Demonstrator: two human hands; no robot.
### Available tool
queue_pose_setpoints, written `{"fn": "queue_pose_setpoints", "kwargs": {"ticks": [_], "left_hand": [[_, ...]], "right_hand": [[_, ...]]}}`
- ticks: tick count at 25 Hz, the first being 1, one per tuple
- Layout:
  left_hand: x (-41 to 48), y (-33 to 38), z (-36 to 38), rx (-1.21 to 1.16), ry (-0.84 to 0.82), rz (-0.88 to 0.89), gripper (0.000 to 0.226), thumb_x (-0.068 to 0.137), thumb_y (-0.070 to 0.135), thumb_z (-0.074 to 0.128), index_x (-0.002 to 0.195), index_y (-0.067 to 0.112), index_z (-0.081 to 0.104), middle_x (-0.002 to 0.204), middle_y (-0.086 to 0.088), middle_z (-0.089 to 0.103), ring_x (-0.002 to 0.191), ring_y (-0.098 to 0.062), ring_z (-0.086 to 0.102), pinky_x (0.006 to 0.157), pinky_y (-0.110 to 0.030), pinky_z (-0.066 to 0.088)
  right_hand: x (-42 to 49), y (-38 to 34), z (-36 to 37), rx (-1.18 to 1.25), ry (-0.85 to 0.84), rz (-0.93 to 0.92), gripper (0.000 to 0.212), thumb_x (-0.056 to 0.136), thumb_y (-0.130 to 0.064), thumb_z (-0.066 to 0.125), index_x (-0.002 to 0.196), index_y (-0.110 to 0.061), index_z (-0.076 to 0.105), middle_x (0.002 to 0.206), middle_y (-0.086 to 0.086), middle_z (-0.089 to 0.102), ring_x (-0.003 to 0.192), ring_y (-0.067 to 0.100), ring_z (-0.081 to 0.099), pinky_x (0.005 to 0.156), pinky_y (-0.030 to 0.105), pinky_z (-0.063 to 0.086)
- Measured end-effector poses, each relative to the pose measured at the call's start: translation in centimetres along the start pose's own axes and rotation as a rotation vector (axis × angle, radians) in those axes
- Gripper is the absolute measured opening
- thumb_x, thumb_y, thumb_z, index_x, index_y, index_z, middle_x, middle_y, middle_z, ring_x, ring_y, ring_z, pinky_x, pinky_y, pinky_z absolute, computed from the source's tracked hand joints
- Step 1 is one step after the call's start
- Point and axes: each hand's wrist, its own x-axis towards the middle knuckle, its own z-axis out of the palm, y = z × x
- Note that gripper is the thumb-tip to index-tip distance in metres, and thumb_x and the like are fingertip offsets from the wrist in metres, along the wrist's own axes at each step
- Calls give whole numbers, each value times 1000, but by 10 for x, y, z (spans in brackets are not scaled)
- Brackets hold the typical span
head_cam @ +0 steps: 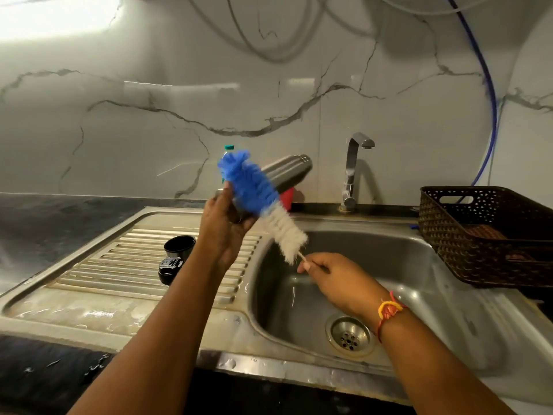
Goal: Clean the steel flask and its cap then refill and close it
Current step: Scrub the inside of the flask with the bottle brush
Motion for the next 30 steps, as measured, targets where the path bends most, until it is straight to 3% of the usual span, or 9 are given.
{"fn": "queue_pose_setpoints", "kwargs": {"ticks": [2,7,10,13,15,18,22,25,30], "left_hand": [[-2,5,0,-45,37,11,41,99,38,58,130,11,57,133,-19,63,111,-31,71,86,-42,62],[-11,-2,7,-14,-13,-28,41,103,38,54,133,10,56,124,-19,66,109,-31,72,86,-42,62],[-2,14,-4,-180,38,10,41,101,38,59,131,10,55,130,-21,62,111,-33,71,96,-47,58],[6,12,-22,-306,60,-4,53,96,35,66,138,7,49,136,-27,57,115,-38,68,101,-49,55],[11,8,-27,-234,61,24,57,93,26,71,139,6,47,138,-29,56,117,-39,67,100,-48,56],[14,6,-24,-69,10,95,47,91,10,69,132,7,47,138,-26,56,113,-33,70,99,-48,56],[-1,-6,-15,92,-164,65,53,80,-5,72,125,15,51,132,-19,60,114,-34,69,94,-47,58],[-14,-15,-10,279,-307,-15,63,74,-9,77,126,20,56,133,-20,57,118,-34,66,88,-39,60],[-18,-18,-7,519,-478,-86,74,67,-5,79,129,29,56,141,-14,48,128,-36,56,91,-42,59]], "right_hand": [[-5,1,0,-19,-47,22,26,103,-36,44,102,-28,69,82,-3,64,70,9,59,58,20,42],[8,-11,9,7,-4,8,26,103,-32,44,102,-25,69,99,-1,67,87,14,61,73,26,45],[-4,1,-5,-12,-48,27,26,103,-32,44,100,-26,69,70,-9,60,57,2,50,53,18,38],[-7,-1,-12,222,10,7,25,103,-31,45,99,-23,68,54,-9,46,39,1,37,39,15,28],[-2,-3,-10,421,77,63,27,103,-35,43,97,-23,67,59,-3,40,43,5,32,40,22,25],[4,-5,-6,533,201,101,30,99,-44,49,96,-21,68,57,-3,42,41,4,33,39,20,27],[10,-9,-4,523,260,49,38,95,-51,53,97,-16,69,69,4,69,36,1,41,39,16,31],[14,-11,-3,666,232,81,39,93,-52,56,97,-16,67,87,3,77,38,5,37,38,19,30],[23,0,3,795,283,182,47,86,-55,65,95,-9,70,90,3,77,38,7,34,37,23,28]]}}
